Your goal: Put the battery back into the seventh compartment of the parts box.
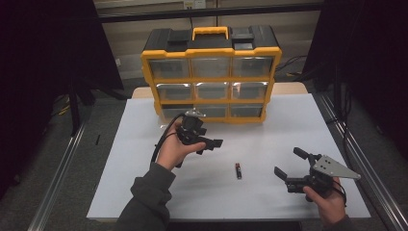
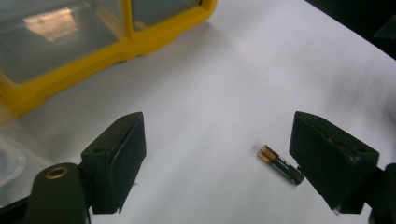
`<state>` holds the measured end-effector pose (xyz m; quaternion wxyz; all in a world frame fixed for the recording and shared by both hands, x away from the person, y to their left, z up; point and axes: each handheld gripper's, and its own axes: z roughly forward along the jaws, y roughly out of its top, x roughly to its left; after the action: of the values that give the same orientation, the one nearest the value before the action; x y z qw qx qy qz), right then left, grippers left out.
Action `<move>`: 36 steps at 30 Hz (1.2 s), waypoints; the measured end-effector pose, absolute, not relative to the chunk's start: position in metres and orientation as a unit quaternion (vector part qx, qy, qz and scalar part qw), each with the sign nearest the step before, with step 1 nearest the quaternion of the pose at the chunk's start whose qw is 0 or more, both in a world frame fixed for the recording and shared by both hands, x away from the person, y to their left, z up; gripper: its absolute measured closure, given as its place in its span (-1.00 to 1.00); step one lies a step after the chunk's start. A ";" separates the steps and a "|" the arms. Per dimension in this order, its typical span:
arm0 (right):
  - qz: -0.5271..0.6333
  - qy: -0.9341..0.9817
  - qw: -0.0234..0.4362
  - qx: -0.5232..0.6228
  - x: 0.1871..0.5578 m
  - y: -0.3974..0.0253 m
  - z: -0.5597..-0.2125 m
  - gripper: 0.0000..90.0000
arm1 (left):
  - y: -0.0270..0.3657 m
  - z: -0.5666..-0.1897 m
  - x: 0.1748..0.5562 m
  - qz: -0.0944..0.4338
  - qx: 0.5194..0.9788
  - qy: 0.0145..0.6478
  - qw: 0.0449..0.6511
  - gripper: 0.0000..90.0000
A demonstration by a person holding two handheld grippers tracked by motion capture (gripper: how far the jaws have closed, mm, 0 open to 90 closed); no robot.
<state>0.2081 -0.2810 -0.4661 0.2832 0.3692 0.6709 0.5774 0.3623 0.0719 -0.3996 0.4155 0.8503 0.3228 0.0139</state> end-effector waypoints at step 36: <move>0.578 0.671 0.282 0.369 0.207 -0.281 -0.466 -0.96 | 0.018 -0.457 0.321 -0.016 0.889 0.270 0.370 -0.53</move>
<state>0.2074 -0.2807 -0.4660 0.2822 0.3695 0.6706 0.5781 0.3206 0.0179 -0.4573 0.3696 0.8890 0.2698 -0.0163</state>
